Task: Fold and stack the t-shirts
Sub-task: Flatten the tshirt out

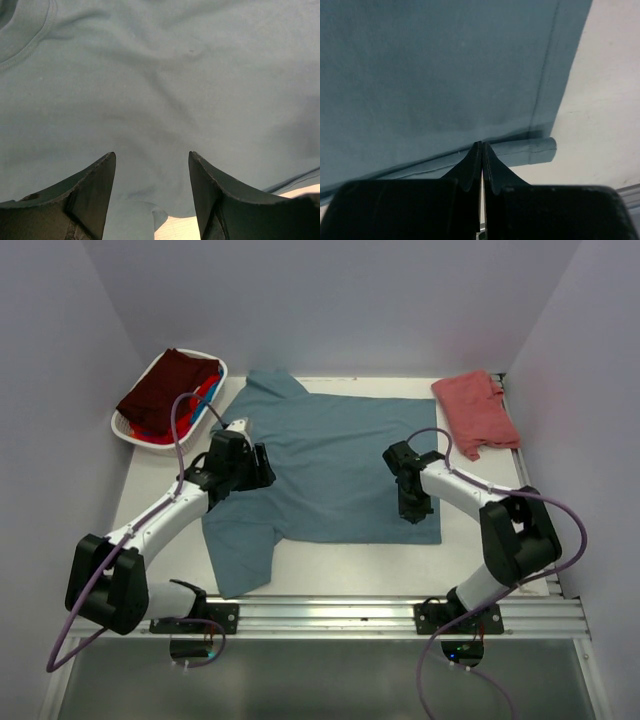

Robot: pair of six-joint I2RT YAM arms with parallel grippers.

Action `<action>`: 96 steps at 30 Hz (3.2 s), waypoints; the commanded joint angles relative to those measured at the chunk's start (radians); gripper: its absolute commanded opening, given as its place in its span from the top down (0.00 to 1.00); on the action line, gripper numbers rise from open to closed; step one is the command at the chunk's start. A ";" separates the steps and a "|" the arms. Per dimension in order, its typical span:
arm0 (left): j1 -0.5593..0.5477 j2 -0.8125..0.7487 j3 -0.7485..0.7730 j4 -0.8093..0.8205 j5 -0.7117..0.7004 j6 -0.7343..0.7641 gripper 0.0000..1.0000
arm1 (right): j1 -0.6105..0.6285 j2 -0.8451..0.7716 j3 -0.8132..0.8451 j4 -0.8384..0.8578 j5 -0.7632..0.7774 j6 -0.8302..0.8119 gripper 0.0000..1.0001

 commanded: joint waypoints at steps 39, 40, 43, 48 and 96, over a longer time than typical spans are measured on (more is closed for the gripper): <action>0.007 0.003 -0.034 0.059 0.044 0.046 0.43 | 0.023 -0.197 -0.105 -0.222 -0.266 0.035 1.00; 0.009 -0.009 -0.036 0.054 0.044 0.048 0.43 | 0.023 -0.212 -0.094 -0.213 -0.214 0.042 1.00; 0.009 -0.017 -0.048 0.027 -0.002 0.043 0.33 | 0.022 -0.233 -0.056 -0.156 -0.117 0.067 1.00; 0.048 0.040 -0.094 0.051 -0.004 0.020 0.32 | -0.087 -0.132 0.002 0.064 0.011 0.061 1.00; 0.022 -0.016 0.072 -0.146 -0.145 -0.045 0.38 | -0.268 -0.154 0.088 0.507 -0.167 -0.094 0.64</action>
